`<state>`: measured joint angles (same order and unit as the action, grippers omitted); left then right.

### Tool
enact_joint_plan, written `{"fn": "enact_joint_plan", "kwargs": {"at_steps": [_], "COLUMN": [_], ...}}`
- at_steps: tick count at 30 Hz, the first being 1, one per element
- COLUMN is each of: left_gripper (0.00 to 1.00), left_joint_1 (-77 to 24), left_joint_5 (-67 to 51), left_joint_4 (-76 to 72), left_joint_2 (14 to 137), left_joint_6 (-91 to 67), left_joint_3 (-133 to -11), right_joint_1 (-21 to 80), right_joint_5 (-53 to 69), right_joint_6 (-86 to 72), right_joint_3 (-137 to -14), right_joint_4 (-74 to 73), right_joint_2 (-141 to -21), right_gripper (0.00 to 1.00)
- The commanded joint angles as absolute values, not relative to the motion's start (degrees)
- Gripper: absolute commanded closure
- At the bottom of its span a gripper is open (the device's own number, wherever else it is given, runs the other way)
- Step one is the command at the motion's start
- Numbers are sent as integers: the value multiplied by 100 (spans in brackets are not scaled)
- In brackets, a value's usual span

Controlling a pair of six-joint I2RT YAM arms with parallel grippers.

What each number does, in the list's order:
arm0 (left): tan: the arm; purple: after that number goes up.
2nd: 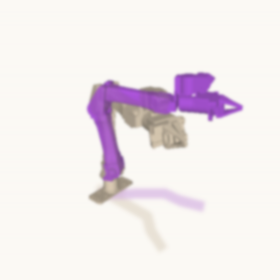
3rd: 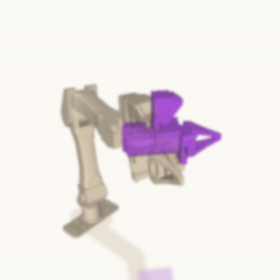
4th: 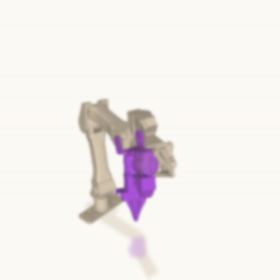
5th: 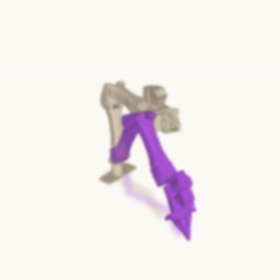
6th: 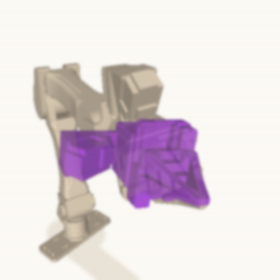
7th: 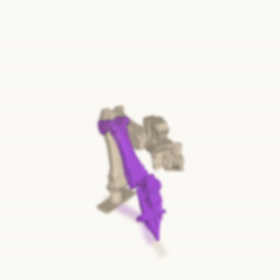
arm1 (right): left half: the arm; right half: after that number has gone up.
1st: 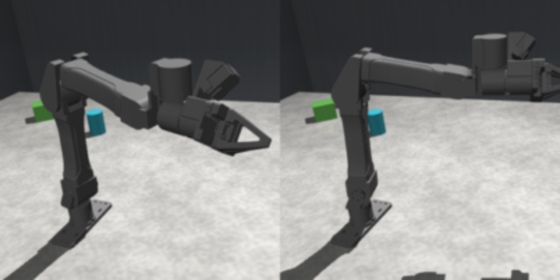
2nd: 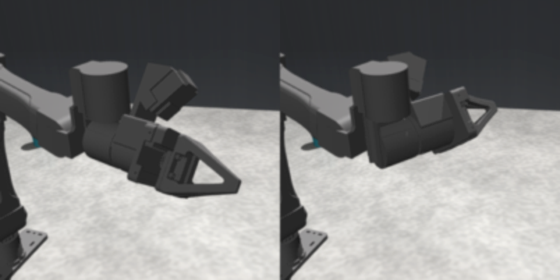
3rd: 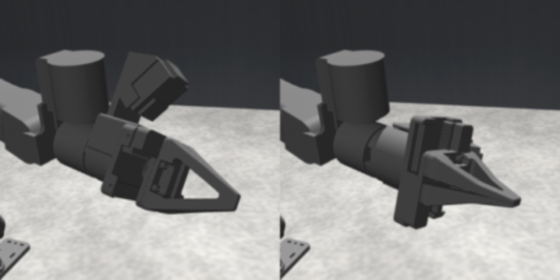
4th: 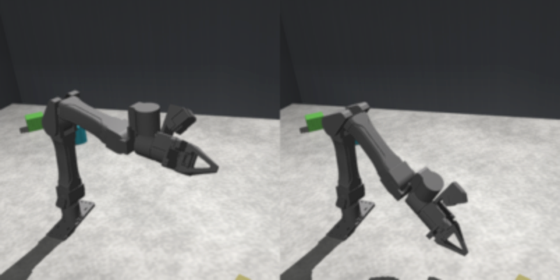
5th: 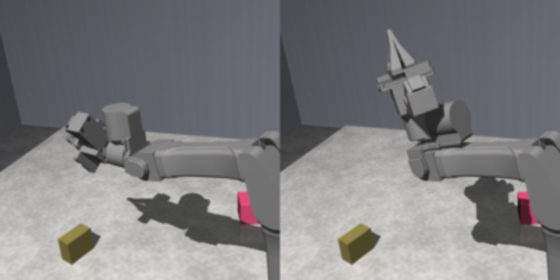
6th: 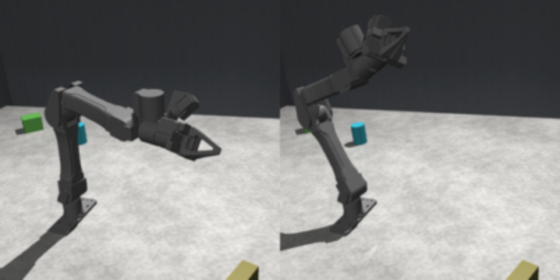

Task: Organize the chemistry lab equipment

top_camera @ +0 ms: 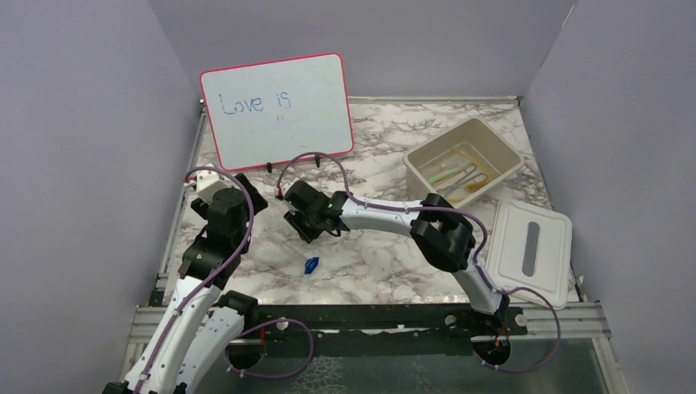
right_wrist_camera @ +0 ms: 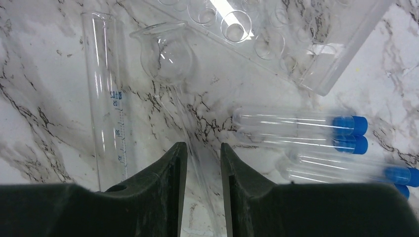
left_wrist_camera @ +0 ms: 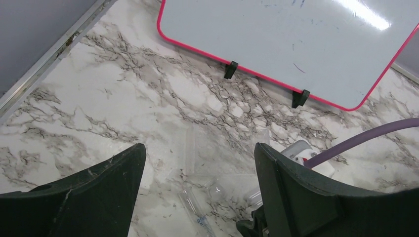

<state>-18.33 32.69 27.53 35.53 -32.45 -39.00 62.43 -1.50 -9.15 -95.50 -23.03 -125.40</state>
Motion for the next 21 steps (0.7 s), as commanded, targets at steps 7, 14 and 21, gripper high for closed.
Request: {"fn": "enact_joint_plan", "kwargs": {"at_steps": [7,14,21], "left_gripper": [17,18,18], "left_joint_1": [-1784,-1789,-1784], "left_joint_5": [3621,3784,3864], "left_joint_4": [2865,2921,2953], "left_joint_2": [3313,3190,3060], "left_joint_6": [-3366,-3421,-3472], "left_joint_3": [-4071,-4078,-4057], "right_joint_1": [6407,6418,6425], "right_joint_5": [-372,-601,-689], "right_joint_6": [-642,-509,-437], "right_joint_3": [-10008,-10415,-10431], "right_joint_4": [-2628,-2798,-2656], "right_joint_2": [-13002,-13347,-13212], "right_gripper": [66,69,92]}}
